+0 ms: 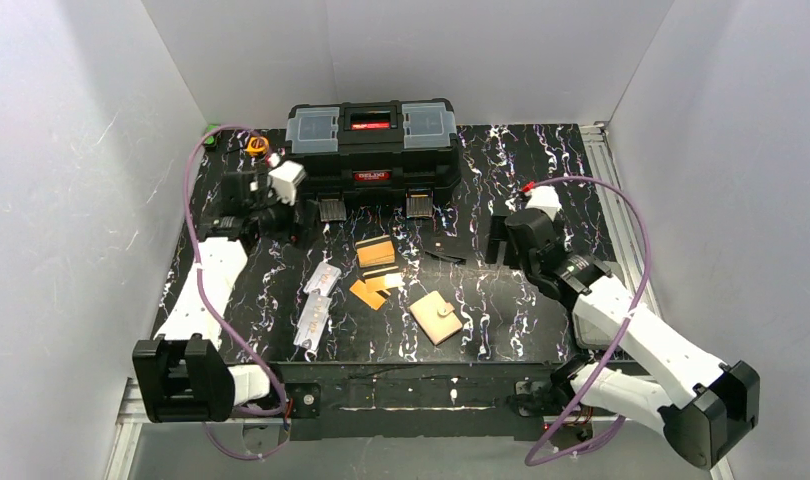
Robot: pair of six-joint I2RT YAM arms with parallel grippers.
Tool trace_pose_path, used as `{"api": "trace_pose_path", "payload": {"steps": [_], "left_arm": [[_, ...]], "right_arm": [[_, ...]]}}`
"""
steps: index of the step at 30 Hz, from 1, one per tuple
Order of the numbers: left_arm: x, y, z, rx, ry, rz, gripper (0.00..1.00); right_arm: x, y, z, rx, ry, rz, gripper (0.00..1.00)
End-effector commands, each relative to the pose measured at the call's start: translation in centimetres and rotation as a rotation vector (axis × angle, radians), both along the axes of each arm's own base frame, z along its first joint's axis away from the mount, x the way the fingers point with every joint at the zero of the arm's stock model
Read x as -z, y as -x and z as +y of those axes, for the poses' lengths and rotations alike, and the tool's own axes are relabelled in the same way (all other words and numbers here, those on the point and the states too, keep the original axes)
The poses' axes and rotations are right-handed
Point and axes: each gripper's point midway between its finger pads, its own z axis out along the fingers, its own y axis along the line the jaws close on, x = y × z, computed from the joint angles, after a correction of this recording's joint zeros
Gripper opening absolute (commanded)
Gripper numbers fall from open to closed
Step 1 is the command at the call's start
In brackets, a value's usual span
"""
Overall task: Put the credit cards into the card holder
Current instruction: Reset both arms
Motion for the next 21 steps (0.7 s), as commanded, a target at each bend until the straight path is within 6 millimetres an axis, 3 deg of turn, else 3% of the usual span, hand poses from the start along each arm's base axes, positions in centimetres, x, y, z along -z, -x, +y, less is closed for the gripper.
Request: {"api": "trace_pose_path", "payload": {"steps": [1, 5, 10, 14, 21], "left_arm": [[3.3, -1.7, 3.3, -0.197, 0.159, -0.019, 0.98], [7.3, -2.9, 5.0, -0.303, 0.223, 0.013, 0.98], [9.5, -4.3, 5.3, -0.313, 0.288, -0.104, 0.98], [11.5, -4.3, 5.6, -0.308, 0.274, -0.176, 0.98], [10.8, -4.8, 5.9, -0.307, 0.288, -0.368, 0.98]], "right_arm": [[0.0, -4.6, -6.9, 0.147, 0.279, -0.249, 0.98], [3.0, -6.8, -10.7, 0.28, 0.242, -0.219, 0.98], [4.9, -8.4, -15.0, 0.4, 0.229, -0.318, 0.98], [4.1, -9.4, -16.3, 0.386, 0.242, -0.512, 0.98], [4.6, -10.8, -16.9, 0.347, 0.186, -0.56, 0.98]]}}
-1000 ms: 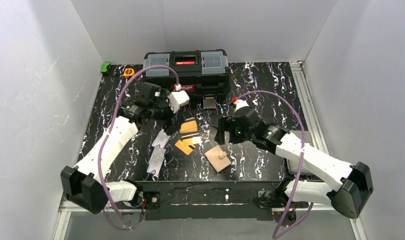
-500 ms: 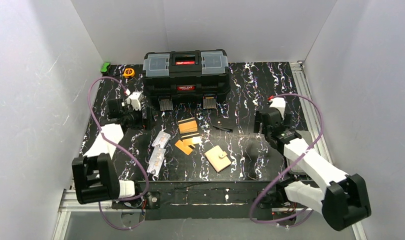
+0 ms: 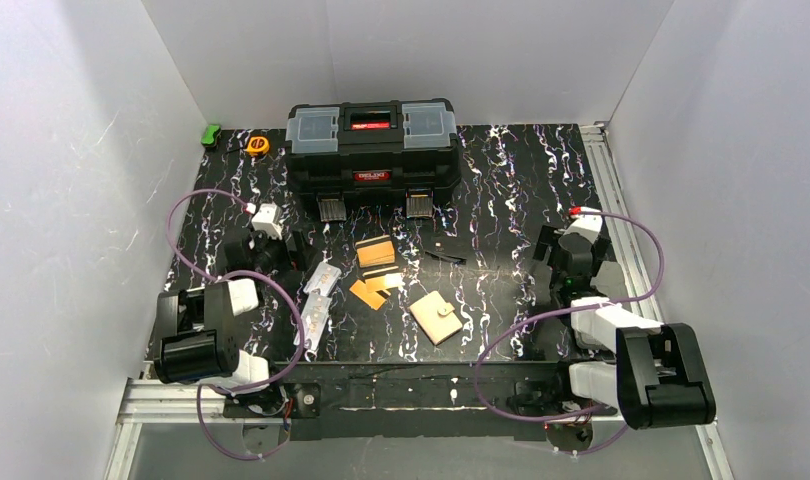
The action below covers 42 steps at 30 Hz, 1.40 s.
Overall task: Put the credit cards into the card holder
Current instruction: Reset both arms
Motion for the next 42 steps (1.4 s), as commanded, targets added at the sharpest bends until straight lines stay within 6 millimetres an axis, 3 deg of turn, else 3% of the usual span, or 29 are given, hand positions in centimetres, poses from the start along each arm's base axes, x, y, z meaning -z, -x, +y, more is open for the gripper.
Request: {"api": "trace_pose_path", "payload": {"steps": [1, 12, 16, 19, 20, 23, 42], "left_arm": [[-2.8, -1.7, 0.0, 0.008, -0.011, -0.234, 0.98], [-2.0, -2.3, -0.2, -0.002, -0.084, -0.195, 0.98], [-2.3, -1.9, -0.2, -0.009, -0.083, -0.222, 0.98], [-1.2, -1.2, 0.6, -0.071, -0.101, -0.249, 0.98], [-2.0, -1.5, 0.5, -0.073, -0.095, -0.322, 0.98], [-1.5, -1.6, 0.3, -0.059, -0.111, -0.255, 0.98], [-1.6, -1.6, 0.2, -0.059, -0.11, -0.27, 0.98]], "right_arm": [[-5.2, -3.5, 0.5, -0.055, -0.035, -0.249, 0.98], [-3.2, -4.0, 0.4, -0.101, -0.088, -0.252, 0.98], [-3.4, -4.0, 0.6, -0.124, -0.107, -0.265, 0.98], [-3.5, -3.8, 0.5, -0.121, -0.102, -0.272, 0.98], [-3.5, -3.8, 0.5, -0.12, -0.1, -0.271, 0.99], [-3.5, -3.8, 0.5, -0.12, -0.101, -0.272, 0.98], [-3.5, -3.8, 0.5, -0.122, -0.1, -0.272, 0.99]]}}
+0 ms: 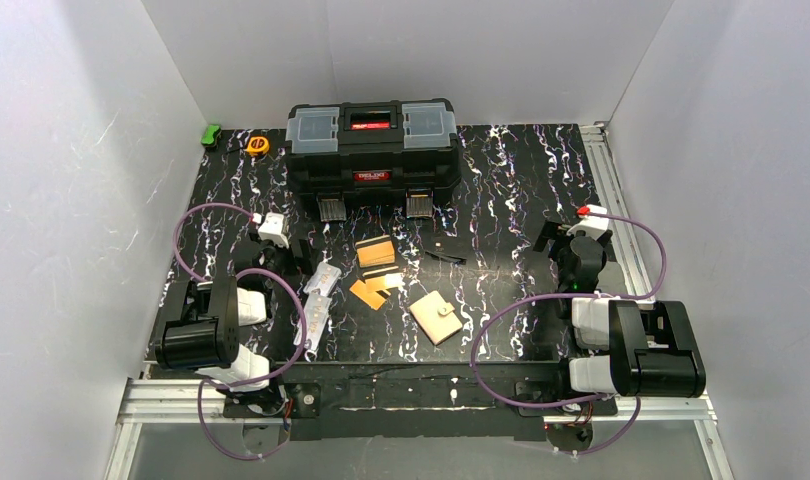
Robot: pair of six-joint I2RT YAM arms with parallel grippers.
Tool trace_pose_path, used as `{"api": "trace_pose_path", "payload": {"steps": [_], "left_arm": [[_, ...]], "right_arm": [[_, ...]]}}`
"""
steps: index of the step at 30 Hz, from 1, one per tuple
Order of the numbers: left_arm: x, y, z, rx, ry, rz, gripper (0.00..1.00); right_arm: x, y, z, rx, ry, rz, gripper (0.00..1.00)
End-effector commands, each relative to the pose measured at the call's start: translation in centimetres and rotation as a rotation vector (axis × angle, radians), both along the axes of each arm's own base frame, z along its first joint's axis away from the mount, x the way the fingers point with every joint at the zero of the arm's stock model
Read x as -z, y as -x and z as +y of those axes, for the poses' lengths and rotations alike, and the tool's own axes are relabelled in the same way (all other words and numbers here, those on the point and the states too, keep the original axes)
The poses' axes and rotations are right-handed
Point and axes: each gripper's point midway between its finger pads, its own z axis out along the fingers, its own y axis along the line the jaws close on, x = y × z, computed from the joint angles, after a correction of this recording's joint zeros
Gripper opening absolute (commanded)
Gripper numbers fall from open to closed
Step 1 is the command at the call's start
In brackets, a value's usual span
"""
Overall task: Put the credit cards into the card holder
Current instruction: Reset both arms
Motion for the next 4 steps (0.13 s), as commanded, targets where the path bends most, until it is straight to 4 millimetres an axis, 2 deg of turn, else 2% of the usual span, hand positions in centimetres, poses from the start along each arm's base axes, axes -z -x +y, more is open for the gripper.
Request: {"api": "trace_pose_path", "payload": {"steps": [1, 4], "left_arm": [[-1.19, -0.94, 0.42, -0.013, -0.028, -0.048, 0.98], [-1.19, -0.82, 0.37, -0.014, -0.028, -0.049, 0.98]], "right_arm": [[-1.74, -0.42, -0.11, 0.004, -0.005, -0.071, 0.99], [-1.74, -0.42, -0.11, 0.004, -0.005, -0.071, 0.98]]}}
